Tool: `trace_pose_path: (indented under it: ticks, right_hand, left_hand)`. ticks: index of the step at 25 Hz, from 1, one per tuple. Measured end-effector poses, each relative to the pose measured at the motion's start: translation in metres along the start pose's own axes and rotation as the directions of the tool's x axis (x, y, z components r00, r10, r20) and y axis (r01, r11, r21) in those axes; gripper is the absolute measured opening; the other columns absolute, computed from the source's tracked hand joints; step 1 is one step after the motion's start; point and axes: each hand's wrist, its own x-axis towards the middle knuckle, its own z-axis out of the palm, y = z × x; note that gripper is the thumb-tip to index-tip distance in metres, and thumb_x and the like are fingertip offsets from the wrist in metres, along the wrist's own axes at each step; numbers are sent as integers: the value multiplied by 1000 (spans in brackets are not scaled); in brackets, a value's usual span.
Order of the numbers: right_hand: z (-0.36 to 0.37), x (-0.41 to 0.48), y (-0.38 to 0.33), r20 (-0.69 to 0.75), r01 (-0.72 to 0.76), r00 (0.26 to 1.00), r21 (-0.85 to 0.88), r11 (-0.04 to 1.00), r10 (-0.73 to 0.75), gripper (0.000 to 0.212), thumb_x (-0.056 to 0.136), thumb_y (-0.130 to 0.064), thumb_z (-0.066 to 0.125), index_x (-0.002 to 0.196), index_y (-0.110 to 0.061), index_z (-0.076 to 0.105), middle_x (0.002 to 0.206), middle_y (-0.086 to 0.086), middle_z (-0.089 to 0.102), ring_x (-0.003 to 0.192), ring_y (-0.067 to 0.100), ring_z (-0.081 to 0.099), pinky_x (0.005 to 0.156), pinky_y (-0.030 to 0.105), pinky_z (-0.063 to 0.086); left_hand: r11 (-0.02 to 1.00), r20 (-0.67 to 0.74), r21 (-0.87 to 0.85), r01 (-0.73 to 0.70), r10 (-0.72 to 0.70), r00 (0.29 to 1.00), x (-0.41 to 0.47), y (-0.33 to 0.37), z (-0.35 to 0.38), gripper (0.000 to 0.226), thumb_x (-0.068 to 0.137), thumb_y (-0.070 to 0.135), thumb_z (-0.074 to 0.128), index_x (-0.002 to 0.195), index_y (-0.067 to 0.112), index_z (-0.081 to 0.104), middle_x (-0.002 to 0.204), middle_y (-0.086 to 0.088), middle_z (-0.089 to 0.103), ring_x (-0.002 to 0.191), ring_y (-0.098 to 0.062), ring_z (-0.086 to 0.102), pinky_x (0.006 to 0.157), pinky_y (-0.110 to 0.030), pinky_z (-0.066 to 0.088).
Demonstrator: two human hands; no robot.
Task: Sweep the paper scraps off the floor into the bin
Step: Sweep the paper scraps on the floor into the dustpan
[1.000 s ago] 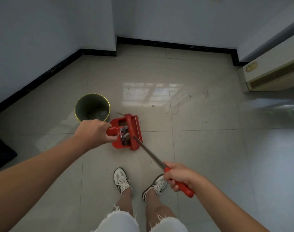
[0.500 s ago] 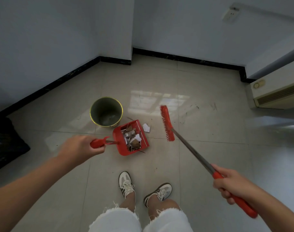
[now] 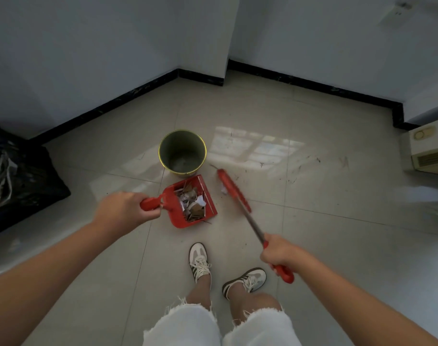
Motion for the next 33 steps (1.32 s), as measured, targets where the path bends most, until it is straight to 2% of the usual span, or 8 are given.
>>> trace_pose_path:
  ticks: [6,12,16,20,25,28,31,33]
  right_hand:
    - [-6,-54,12,101,28,994,70,997,-35,73,81,5,43,145,-29,36,60,4,45,37,8,41,35,20,36]
    - [-41,-100,57,-9,34,999,142,989,-33,75,81,4,47,143,-37,38,42,-2,40,34,10,39,36,19,36]
    - [-61,-95,64,-102,25,995,131,991,-12,70,81,6,47,141,-29,42,43,1,42,34,11,40,36,19,36]
    - [-73,-68,57,-150,-1,988,158,988,25,57,81,10,46,133,-14,49,47,5,40,33,12,38,34,17,34]
    - [-46,-14,33,-162,-28,986,136,990,50,31,83,10,39,106,-7,49,51,6,41,36,13,36,35,17,32]
    - [-4,14,14,-98,-25,995,3,1000,25,37,81,8,36,114,-5,43,53,10,47,34,16,40,39,23,35]
    - [44,14,-4,24,40,999,-200,979,-36,50,77,7,38,124,-10,37,78,17,58,44,18,52,40,28,42]
    - [68,3,-15,102,88,993,-283,955,-61,48,77,5,40,123,-9,39,76,13,57,45,17,53,40,28,43]
  left_hand:
    - [998,119,56,40,-47,992,5,10,-15,44,74,67,50,63,25,56,62,5,59,61,-15,57,54,-27,44]
    - [1000,222,7,-19,17,975,-9,27,-10,35,81,52,60,113,41,55,98,10,66,93,-18,60,69,-29,45]
    - [998,20,-59,-3,4,1000,-32,16,-11,30,82,54,62,105,35,68,93,9,71,92,-19,63,66,-28,44]
    - [992,-21,-110,68,-71,997,-72,-31,-25,31,74,56,70,100,39,70,82,10,69,87,-21,66,64,-28,41]
    - [999,-127,-10,-44,42,991,-94,-69,-23,26,72,56,72,88,36,73,63,6,68,63,-24,67,51,-25,40]
    - [994,-147,54,-98,106,983,-93,-70,-3,28,70,60,58,80,36,69,59,9,65,54,-21,64,46,-23,40]
    - [998,-136,35,-56,61,989,-87,-70,8,21,71,46,77,84,31,72,64,5,69,59,-24,65,49,-24,41]
    - [998,-145,38,-40,45,988,-91,-73,11,21,69,43,81,84,30,73,63,4,69,57,-24,65,47,-21,35]
